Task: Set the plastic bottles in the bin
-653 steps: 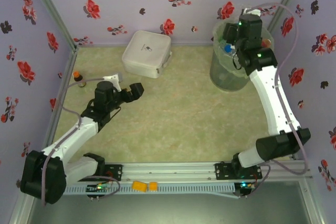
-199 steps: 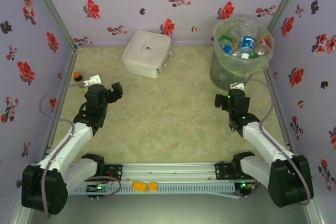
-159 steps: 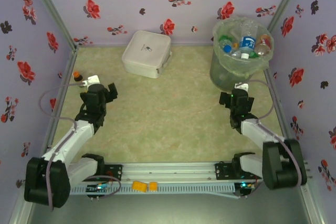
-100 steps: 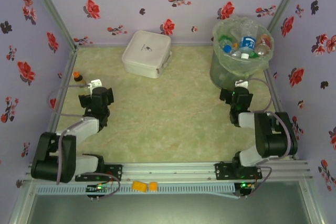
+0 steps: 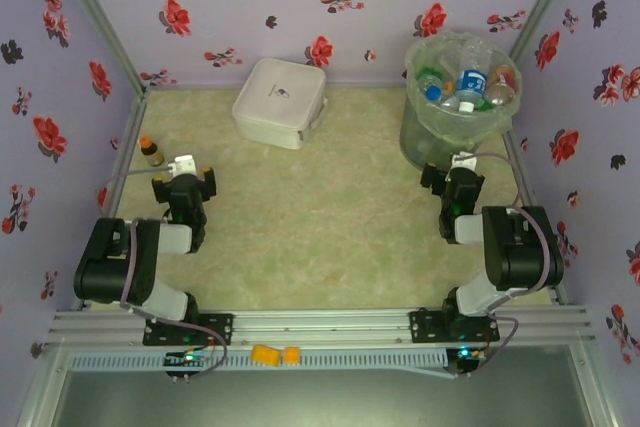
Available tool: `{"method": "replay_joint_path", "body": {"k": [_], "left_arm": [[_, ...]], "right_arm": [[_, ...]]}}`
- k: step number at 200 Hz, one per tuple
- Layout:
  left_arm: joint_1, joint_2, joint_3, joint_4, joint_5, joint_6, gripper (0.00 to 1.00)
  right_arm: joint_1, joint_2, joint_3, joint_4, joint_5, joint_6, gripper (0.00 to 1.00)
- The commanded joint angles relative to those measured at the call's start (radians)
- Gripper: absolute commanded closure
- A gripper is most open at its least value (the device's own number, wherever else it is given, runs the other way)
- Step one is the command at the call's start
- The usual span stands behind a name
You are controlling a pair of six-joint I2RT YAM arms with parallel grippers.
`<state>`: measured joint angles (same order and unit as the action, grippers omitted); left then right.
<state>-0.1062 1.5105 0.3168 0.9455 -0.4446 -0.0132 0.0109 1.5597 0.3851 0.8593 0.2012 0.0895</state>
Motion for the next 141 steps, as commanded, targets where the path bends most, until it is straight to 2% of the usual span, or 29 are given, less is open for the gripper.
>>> {"method": "replay_joint_path", "body": {"k": [1, 10, 20, 82, 141], "left_arm": [[0.004, 0.074, -0.052, 0.246, 0.077, 0.046, 0.00], [0.003, 0.034, -0.026, 0.127, 0.080, 0.027, 0.00], [0.006, 0.064, -0.024, 0.159, 0.064, 0.039, 0.00], [0.029, 0.049, 0.050, 0.028, 0.081, 0.000, 0.00], [0.036, 0.048, 0.051, 0.024, 0.088, -0.002, 0.00]], "right_arm": [[-0.002, -0.004, -0.001, 0.027, 0.002, 0.013, 0.00], [-0.001, -0.002, -0.004, 0.035, 0.003, 0.012, 0.00], [0.000, -0.001, -0.003, 0.036, 0.002, 0.012, 0.00], [0.000, -0.001, 0.002, 0.028, -0.013, 0.006, 0.00], [0.000, -0.001, 0.001, 0.030, -0.015, 0.006, 0.00]]}}
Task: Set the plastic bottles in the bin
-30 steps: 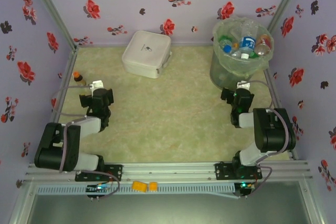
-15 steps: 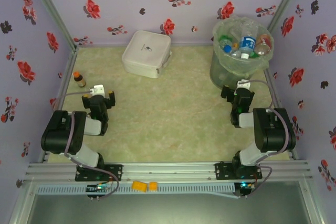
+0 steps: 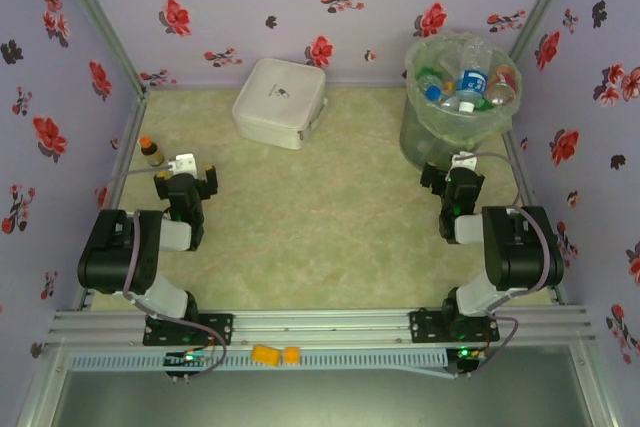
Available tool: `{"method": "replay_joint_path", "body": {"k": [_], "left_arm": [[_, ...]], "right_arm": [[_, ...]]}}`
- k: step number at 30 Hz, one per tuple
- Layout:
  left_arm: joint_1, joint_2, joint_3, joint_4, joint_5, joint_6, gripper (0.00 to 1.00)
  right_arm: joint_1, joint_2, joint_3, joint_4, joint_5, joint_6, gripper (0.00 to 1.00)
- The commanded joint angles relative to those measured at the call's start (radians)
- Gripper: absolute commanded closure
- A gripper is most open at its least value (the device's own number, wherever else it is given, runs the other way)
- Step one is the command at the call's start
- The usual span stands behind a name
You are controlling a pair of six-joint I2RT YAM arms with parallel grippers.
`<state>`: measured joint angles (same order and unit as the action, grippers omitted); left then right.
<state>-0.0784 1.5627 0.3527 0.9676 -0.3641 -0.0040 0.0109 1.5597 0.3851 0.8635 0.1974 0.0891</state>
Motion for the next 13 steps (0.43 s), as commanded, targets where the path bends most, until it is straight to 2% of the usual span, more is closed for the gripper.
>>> {"method": "replay_joint_path", "body": {"k": [1, 13], "left_arm": [[0.009, -0.003, 0.015, 0.002, 0.008, -0.011, 0.00], [0.009, -0.005, 0.017, -0.002, 0.012, -0.012, 0.00]], "right_arm": [[0.000, -0.001, 0.001, 0.026, -0.011, 0.006, 0.00], [0.000, -0.002, 0.004, 0.020, -0.028, 0.000, 0.00]]}}
